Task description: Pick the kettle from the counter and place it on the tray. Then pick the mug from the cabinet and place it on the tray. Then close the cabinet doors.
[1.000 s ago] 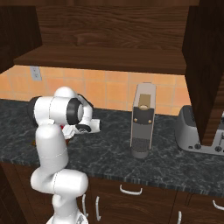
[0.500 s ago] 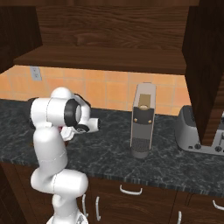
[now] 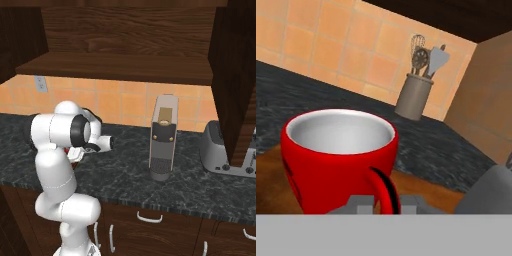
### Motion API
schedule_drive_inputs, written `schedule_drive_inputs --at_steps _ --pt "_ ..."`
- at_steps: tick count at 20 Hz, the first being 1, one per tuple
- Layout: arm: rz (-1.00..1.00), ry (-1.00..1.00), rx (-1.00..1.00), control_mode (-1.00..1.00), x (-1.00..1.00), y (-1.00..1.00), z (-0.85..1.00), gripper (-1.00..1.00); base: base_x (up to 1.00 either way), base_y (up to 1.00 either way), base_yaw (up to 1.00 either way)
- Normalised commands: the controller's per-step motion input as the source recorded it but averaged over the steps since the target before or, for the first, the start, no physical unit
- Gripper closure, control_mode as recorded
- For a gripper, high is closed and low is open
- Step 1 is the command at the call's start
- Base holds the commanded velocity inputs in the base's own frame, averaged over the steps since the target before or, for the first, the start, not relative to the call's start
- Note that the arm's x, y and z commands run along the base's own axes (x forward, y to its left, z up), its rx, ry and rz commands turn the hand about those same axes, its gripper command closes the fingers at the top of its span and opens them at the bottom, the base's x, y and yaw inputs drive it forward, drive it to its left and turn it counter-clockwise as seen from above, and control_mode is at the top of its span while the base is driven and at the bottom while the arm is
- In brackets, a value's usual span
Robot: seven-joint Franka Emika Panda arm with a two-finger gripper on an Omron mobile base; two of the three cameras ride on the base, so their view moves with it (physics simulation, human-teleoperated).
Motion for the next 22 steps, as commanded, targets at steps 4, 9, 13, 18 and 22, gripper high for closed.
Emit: schedule_drive_inputs --at_steps 4,9,13,18,22 --pt "-0.03 0.00 0.00 -1.00 0.00 0.00 -0.09 1.00 0.00 0.00 0.00" --pt "-0.03 0.00 0.00 -1.00 0.00 -0.02 -0.18 -1.00 0.00 0.00 0.00" --pt "-0.02 0.00 0.00 -1.00 -0.01 -0.02 -0.05 -1.00 0.00 0.00 0.00" --pt "-0.01 0.01 0.00 -1.00 0.00 -0.11 0.00 -1.00 0.00 0.00 0.00" --pt "0.00 0.01 0.00 -1.00 -0.01 -0.14 0.00 -1.00 0.00 0.00 0.00"
